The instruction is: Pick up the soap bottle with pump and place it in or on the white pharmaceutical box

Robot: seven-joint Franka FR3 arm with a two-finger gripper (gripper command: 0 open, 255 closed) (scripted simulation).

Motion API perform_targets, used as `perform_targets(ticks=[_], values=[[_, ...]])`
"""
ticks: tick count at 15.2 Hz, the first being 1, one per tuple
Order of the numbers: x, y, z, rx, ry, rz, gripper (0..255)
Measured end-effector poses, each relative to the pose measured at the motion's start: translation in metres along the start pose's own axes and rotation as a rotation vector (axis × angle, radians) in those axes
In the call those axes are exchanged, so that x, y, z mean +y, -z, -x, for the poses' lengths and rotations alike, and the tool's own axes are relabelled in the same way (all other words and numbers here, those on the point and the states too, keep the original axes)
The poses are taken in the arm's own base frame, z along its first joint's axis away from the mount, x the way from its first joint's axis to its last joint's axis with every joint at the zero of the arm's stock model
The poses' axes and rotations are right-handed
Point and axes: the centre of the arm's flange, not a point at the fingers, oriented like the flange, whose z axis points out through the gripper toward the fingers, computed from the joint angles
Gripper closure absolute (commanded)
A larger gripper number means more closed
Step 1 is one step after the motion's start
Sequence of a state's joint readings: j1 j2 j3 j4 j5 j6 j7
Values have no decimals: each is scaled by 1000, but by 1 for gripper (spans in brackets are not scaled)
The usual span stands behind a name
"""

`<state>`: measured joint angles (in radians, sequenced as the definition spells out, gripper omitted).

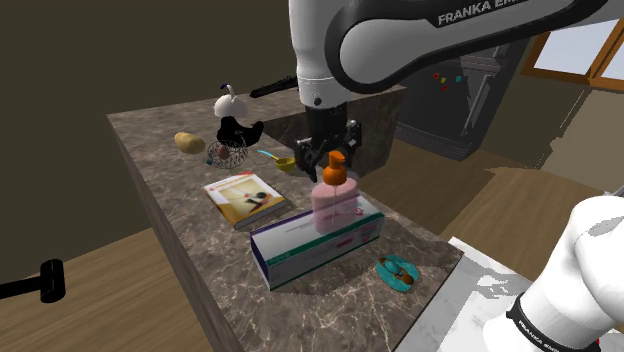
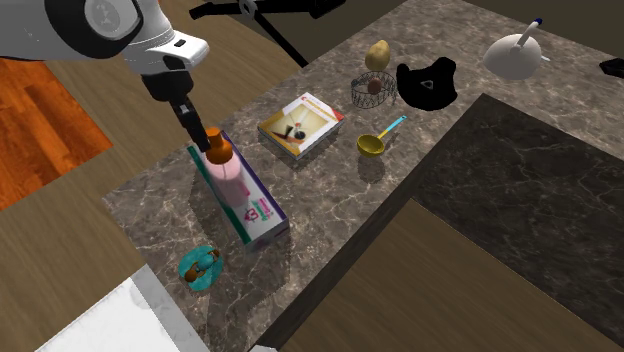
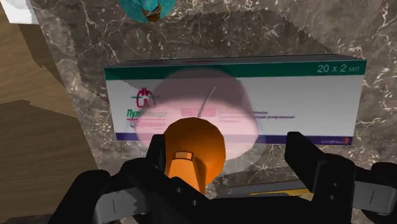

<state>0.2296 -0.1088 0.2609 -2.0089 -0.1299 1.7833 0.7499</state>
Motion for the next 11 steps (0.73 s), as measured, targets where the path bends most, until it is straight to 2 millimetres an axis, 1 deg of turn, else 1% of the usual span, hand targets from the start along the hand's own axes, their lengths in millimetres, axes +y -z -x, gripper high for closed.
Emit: perform_targets(ticks=[2, 3, 4, 6, 7, 11], values=[[0, 0, 0, 0, 0, 0, 0], [0, 6, 0, 0, 0, 0, 0], [0, 14, 0, 0, 0, 0, 0], [0, 38, 0, 1, 0, -1, 0], [1, 44, 0, 1, 0, -1, 0], [0, 49, 0, 0, 0, 0, 0]])
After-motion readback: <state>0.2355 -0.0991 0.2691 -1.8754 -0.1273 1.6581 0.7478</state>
